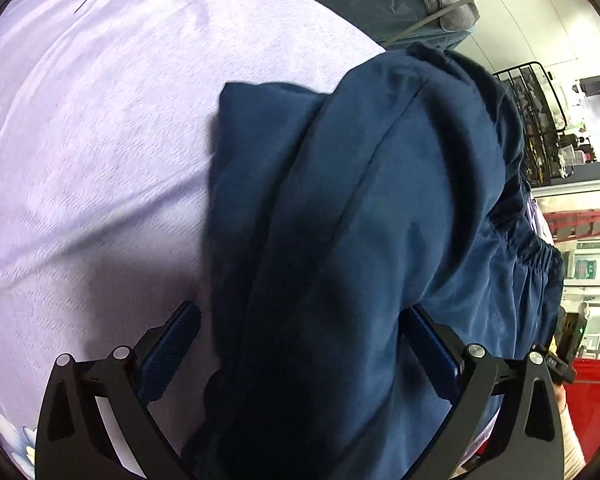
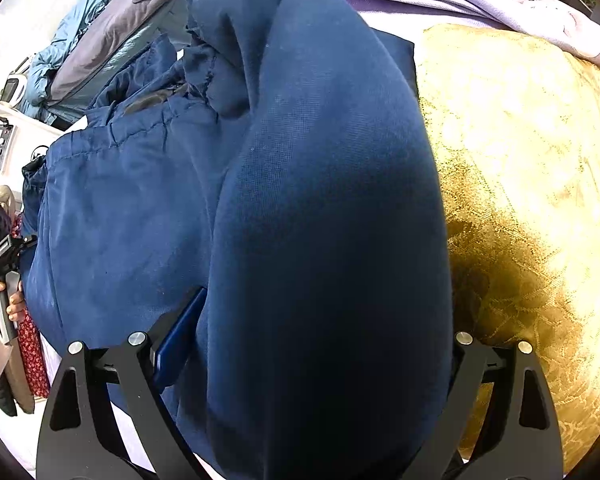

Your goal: Fold large clothes

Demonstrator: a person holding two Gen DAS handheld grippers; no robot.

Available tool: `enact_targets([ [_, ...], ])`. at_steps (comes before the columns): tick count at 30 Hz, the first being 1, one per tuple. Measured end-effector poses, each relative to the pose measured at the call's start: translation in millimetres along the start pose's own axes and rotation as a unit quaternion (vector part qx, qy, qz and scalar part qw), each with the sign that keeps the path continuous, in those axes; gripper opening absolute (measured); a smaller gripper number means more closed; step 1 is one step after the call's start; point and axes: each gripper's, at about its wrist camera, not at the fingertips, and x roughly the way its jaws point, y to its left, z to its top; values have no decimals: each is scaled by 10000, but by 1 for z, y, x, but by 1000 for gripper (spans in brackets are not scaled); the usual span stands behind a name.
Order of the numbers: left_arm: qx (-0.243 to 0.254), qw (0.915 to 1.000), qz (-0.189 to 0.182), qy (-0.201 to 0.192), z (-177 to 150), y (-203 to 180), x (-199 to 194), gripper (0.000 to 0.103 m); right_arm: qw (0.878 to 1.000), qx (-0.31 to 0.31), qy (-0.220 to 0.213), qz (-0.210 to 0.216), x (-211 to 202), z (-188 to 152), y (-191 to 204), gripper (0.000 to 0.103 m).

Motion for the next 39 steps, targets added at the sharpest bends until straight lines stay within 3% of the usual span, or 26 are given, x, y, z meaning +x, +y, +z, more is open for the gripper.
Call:
enact_targets([
  [6,50,9999,-30,-114,1,-10,4,97,10000,5,5,-31,1,0,2,90],
  [10,70,9995,-21,-307,-8,-14,-4,82,9999,-51,-71,-79,-1,-1,4,88],
  [13,70,9986,111,-508,-17,-23,-12,70,9997,-126,-142,-128,-4,-3,11,76],
  [18,147,9970,147,-752,-33,-40,-36,45,9988,-318,-297,-214,-19,-6,24,44],
  [21,128,9958,23,-901,-43,-46,-55,37,9977,-478,-429,-220,-32,-11,32,35],
  [30,370,9917,-239,-1208,-94,-86,-107,31,9922,-953,-798,-20,-82,-28,64,27],
  [33,375,9916,-220,-1220,-126,-91,-121,31,9903,-1144,-764,172,-99,-43,79,26],
  [39,-91,9920,-146,-1247,-199,-72,-141,31,9873,-1462,-558,276,-112,-81,92,26],
])
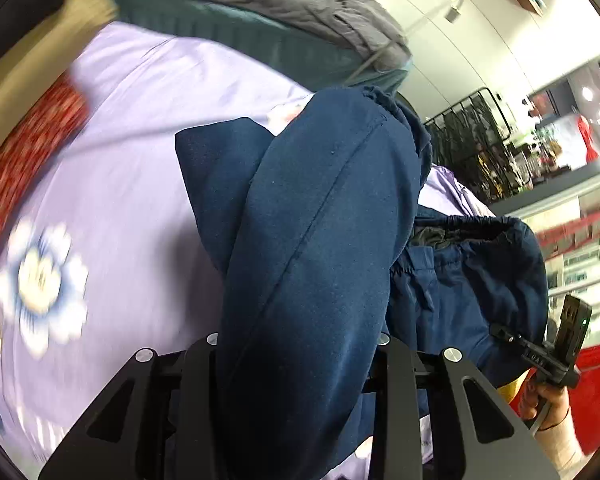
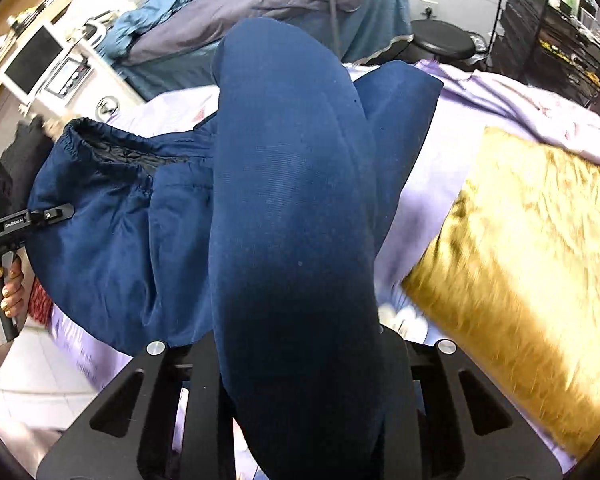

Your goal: Fold large clothes

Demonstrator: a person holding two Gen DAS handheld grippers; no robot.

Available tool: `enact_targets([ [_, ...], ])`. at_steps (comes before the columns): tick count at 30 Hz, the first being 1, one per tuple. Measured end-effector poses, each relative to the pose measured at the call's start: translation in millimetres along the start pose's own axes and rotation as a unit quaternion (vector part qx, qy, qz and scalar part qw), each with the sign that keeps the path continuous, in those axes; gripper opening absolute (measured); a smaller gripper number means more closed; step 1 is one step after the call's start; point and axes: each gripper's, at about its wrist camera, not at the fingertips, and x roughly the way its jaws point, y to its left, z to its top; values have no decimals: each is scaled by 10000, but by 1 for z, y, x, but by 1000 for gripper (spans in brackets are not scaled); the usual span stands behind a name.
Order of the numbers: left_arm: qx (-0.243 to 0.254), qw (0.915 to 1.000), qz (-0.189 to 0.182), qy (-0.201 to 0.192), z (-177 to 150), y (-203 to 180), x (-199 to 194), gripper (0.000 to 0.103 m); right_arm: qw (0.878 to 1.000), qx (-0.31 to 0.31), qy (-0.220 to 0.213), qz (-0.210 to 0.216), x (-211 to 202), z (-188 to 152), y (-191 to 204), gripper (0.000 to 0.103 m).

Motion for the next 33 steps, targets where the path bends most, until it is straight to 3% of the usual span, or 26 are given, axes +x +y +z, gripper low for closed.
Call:
enact_targets([
  [4,-103,9999,120,13,-29,4,-14,31,9998,-172,86,68,-11,-31,8,25],
  [9,168,9998,84,-65,-28,-19,-21,30,9999,-45,-5,139,-30,-35,2,24],
  [13,691,9975,-63,-166,-10,-58,-20,30,9990,42,-354,253,-63,-32,-10,23],
  [18,1359,9894,-479,-164,17,-133,3,30,9962,311,-811,-7,-105,-32,-50,22],
  [23,2267,9684,-1041,-37,32,-245,42,30,9854,1043,-1286,-401,-165,-46,-122,22],
  [29,3193,9322,-1685,263,25,-383,98,30,9538,2043,-1933,-1058,-243,-92,-221,22],
  [33,3391,9188,-1881,739,14,-450,154,30,9263,2699,-2187,-1456,-274,-130,-280,22],
])
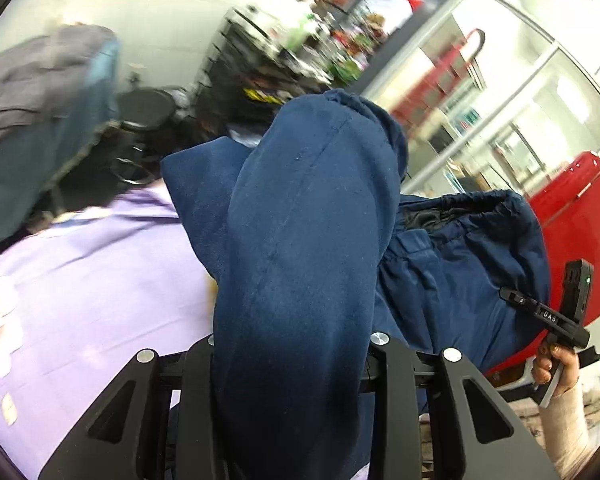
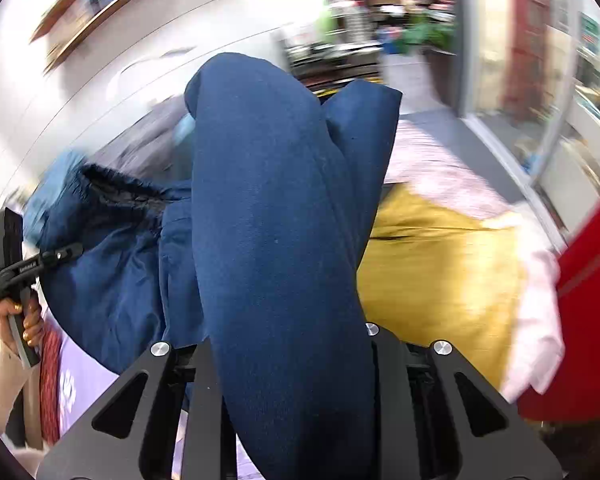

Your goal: Fold large clothes

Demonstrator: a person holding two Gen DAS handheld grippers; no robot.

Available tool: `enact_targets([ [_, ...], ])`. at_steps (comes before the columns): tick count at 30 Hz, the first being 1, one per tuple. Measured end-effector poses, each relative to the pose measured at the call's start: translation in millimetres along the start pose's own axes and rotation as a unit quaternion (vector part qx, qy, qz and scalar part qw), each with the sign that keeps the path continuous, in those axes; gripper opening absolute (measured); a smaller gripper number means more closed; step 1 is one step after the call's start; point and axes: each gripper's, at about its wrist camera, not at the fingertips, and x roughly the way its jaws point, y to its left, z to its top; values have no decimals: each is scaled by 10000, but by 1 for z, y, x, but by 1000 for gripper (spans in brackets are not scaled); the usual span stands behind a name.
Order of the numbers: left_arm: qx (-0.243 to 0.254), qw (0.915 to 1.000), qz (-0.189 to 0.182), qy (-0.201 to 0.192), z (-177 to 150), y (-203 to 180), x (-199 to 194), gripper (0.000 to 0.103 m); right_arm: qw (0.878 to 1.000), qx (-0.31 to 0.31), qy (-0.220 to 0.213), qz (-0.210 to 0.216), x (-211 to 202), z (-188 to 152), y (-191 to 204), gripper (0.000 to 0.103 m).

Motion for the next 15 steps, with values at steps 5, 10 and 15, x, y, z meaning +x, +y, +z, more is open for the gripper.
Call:
enact_targets([
  [5,-421,9969,30,661,19,3,92,30,9962,779,70,-387,13,-6,-78,23],
  [10,-633,9926,578,863,26,31,125,42,9868,1585,167,-289,45,-22,-133,24],
  [15,-941,9883,704,972,19,69,123,61,9766,2139,206,-84,58,-31,-172,33],
])
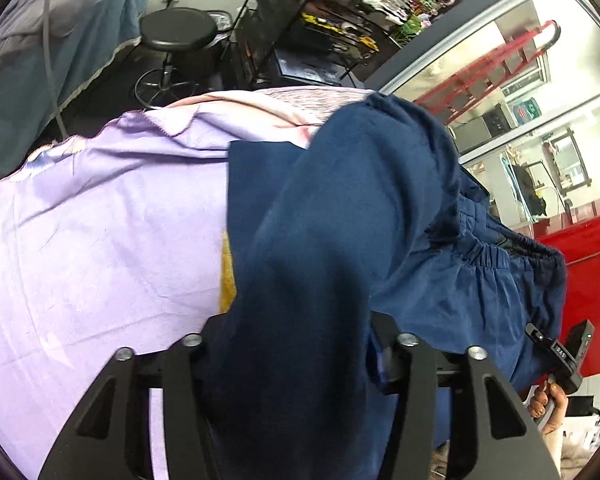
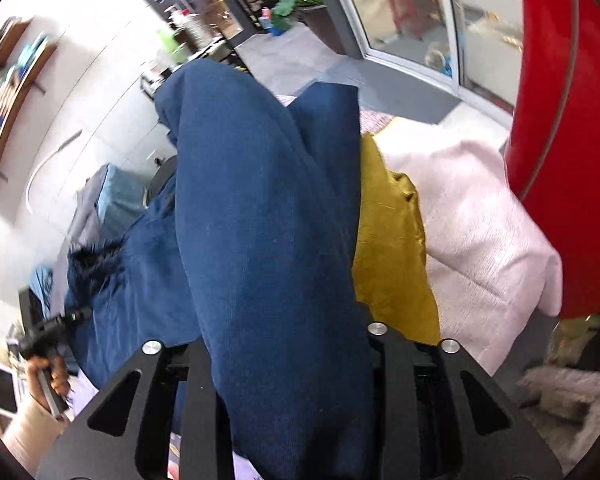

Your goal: Fold large clothes

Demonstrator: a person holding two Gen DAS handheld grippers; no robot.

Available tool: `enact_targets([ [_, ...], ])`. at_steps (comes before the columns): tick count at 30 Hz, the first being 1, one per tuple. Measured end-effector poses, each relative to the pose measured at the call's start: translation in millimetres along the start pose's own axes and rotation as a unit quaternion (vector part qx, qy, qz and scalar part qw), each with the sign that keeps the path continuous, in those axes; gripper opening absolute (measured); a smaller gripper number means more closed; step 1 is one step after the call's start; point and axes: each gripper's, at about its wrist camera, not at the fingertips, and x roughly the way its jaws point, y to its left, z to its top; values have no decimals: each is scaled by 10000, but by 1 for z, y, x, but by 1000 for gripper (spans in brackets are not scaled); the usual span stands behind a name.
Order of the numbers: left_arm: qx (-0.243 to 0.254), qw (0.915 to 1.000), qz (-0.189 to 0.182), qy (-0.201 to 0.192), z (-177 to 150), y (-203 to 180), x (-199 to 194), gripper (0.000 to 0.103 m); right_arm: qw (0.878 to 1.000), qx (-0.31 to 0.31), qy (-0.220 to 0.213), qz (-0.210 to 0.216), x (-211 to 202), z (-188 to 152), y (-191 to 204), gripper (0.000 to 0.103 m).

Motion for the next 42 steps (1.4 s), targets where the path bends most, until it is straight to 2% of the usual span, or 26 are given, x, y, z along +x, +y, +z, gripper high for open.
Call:
enact_targets([
  [2,-68,9993,325,-184,2,7,-7,72,9999,146,57,17,6,1,-6,39],
  [3,-179,9987,367,-313,4,16,-12,72,9993,354,70,121,8,3,-14,44],
  [6,-584,9975,215,-342,9,31,-22,74,9936,1038,-23,437,13,5,-32,55],
  [9,-619,9967,286,-435,7,36,-36,75,9911,1236,-33,482,21,2,-43,64],
  [12,-403,9966,519,-497,-4,34,-42,77,9868,1459,-157,684,17,-2,-48,67],
  [16,-58,9955,753,-571,-30,25,-45,77,9710,2063,-338,1161,7,-2,-62,68],
  [19,303,9926,992,-625,-45,6,-45,78,9645,2256,-411,1308,1,-3,-65,68],
  [20,417,9920,1008,-637,-49,1,-46,79,9644,2251,-383,1330,0,-3,-64,68],
  [22,711,9893,1082,-679,-58,-16,-47,86,9678,2168,-348,1232,-3,-2,-61,68],
  [27,1194,9819,1220,-817,-74,-53,-56,94,9631,2312,-369,1326,-15,-3,-67,70],
  [28,1257,9808,1243,-823,-76,-60,-57,94,9655,2264,-372,1230,-20,-3,-66,74],
  [29,1327,9797,1250,-829,-78,-67,-58,95,9702,2171,-393,1002,-26,-2,-64,82],
  [30,1377,9790,1251,-832,-80,-72,-60,96,9751,2041,-449,742,-34,-1,-60,84],
  [31,1449,9777,1267,-835,-83,-79,-61,96,9779,1956,-485,565,-39,-2,-58,84],
  [32,1498,9768,1290,-829,-85,-84,-62,96,9824,1777,-554,162,-49,-2,-52,84],
  [35,1641,9736,1373,-800,-93,-98,-63,96,9840,1494,-743,-623,-66,-6,-41,86],
  [40,1742,9691,1575,-748,-105,-112,-66,96,9840,1081,-986,-1022,-81,-27,-8,86],
  [42,1773,9665,1671,-804,-110,-115,-69,96,9843,739,-1008,-1243,-84,-38,16,87],
])
